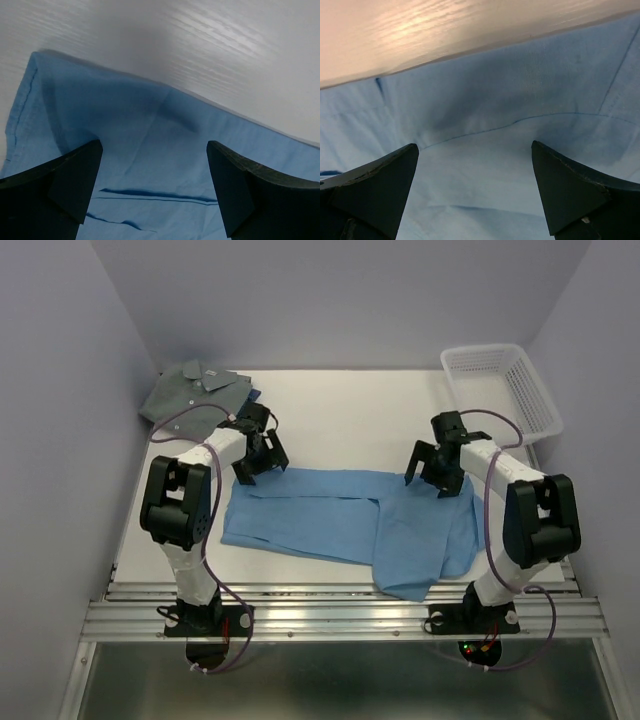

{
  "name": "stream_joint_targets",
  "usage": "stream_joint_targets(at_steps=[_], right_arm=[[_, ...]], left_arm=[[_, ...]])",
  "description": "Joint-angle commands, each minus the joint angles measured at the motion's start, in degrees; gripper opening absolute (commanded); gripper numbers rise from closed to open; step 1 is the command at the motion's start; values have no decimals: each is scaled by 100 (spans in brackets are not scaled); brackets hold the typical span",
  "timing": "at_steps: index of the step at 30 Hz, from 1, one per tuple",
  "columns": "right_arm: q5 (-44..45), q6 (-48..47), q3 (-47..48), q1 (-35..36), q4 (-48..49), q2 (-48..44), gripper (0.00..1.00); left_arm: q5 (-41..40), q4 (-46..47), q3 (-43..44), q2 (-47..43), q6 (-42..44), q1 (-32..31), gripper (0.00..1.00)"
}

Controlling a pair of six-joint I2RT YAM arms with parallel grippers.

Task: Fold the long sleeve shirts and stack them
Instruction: Fold the shirt

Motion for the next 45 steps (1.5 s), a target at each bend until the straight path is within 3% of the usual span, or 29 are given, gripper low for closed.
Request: stream_joint_targets(at_steps=[1,9,18,21,26,30,34,40,45], right_arm=[[11,-28,-243,-50,915,488,100],[-341,-62,-148,-226,1566,1693,100],[-700,-431,810,-420,1717,2729,100],[-719,-493,996,-420,1637,2696,100],[-464,-686,1022,-420,1400,1748,100],[-254,-617,987,-420,935,834,100],[317,-379,654,-420,644,-211,100],[1091,-19,82,-709,222,-1759,100],[1091,43,-67,-1053,-156,-2392,100]], left_arm=[[-6,366,-293,80,-68,317,99],[-33,524,-224,467,-51,677,99],[-6,244,1004,1170,-33,686,99],[-103,68,1270,1075,-16,686,99],[-497,24,1218,425,81,599,99],[-1226,-265,1384,-129,344,64,99],[-2008,-161,1324,-516,1124,-937,99],[-1221,910,682,-1114,2504,-2590,99],[-859,1333,646,-844,3200,-3987,99]])
